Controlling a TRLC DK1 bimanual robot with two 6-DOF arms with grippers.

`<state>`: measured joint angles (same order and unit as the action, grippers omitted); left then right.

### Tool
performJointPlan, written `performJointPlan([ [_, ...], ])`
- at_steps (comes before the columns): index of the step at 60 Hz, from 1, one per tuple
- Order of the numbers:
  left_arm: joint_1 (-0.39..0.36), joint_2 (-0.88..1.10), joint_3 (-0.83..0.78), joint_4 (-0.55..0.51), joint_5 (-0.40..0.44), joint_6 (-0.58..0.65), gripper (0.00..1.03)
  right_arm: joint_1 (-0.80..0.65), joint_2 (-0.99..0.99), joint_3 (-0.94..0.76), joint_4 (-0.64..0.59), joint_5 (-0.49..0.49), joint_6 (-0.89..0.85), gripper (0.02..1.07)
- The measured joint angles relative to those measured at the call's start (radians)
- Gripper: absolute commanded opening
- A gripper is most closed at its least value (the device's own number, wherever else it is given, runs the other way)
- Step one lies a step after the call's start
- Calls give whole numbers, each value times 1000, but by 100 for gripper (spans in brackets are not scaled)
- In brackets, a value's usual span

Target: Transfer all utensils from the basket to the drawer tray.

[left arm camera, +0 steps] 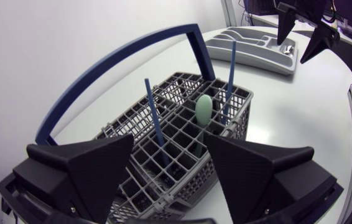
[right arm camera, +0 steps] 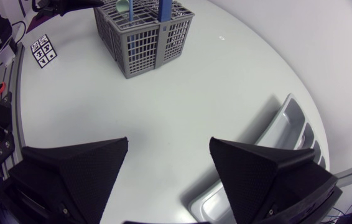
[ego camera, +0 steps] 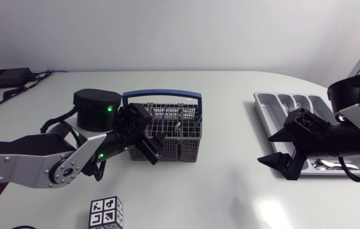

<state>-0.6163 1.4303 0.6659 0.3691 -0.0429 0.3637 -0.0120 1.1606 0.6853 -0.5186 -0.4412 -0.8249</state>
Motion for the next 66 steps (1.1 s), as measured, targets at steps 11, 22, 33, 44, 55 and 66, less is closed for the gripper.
performJointPlan([
  [11, 32, 61, 19, 40, 32, -15, 65, 22, 36, 0, 27, 0, 22, 97],
  [22, 65, 101, 81, 71, 64, -50, 62, 33, 75, 0, 49, 0, 34, 97],
  [33, 65, 164, 142, 87, 69, -61, 57, 33, 98, 0, 54, 0, 34, 97],
  [44, 64, 206, 158, 123, 72, -76, 31, 33, 116, 0, 82, 0, 34, 97],
  [55, 65, 206, 159, 134, 72, -77, 4, 44, 132, 0, 95, 0, 37, 97],
  [66, 64, 205, 158, 152, 72, -83, 4, 50, 132, 0, 97, 0, 37, 97],
])
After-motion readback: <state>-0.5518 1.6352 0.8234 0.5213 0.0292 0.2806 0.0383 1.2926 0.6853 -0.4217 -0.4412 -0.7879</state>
